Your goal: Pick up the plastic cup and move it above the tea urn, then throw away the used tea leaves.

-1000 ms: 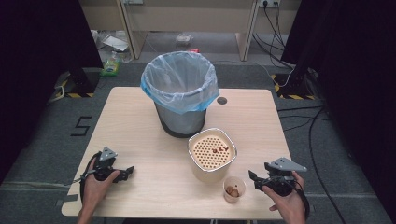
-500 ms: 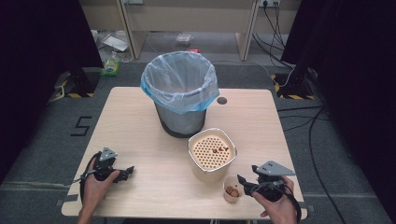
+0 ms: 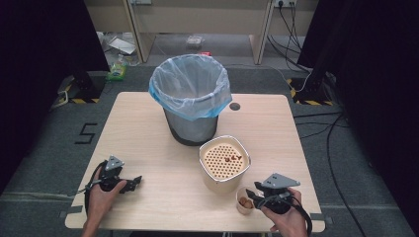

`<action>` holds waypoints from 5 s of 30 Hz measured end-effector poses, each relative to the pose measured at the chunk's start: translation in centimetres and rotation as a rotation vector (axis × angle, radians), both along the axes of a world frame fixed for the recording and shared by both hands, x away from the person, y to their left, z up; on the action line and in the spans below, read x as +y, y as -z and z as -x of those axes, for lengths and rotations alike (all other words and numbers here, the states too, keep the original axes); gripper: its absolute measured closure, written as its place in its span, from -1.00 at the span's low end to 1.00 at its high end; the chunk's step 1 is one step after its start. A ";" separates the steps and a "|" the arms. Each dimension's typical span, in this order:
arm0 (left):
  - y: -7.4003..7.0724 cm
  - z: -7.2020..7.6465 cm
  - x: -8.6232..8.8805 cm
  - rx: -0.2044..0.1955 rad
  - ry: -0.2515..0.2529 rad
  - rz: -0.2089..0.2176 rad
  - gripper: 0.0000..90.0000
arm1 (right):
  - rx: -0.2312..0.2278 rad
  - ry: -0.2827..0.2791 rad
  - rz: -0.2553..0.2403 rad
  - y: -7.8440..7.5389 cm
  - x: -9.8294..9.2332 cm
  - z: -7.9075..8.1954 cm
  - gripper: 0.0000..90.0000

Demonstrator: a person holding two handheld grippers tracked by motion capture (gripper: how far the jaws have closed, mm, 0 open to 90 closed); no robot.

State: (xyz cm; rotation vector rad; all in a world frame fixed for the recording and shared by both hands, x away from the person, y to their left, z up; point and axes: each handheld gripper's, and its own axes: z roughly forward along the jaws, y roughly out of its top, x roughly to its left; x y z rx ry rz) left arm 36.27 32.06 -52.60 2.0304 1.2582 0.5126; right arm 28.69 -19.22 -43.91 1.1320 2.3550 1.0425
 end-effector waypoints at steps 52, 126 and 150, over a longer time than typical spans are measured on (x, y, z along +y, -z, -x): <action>0.0 0.0 0.0 0.001 -0.004 -0.001 -1.00 | -0.357 0.145 0.136 -4.8 -4.9 -7.8 0.91; 0.0 0.0 0.0 0.000 -0.003 -0.001 -1.00 | -1.302 -0.319 0.826 -4.3 9.2 -4.5 0.94; 0.0 0.0 0.0 0.000 -0.004 -0.001 -1.00 | -1.375 -0.294 0.939 -2.3 9.2 -4.8 0.95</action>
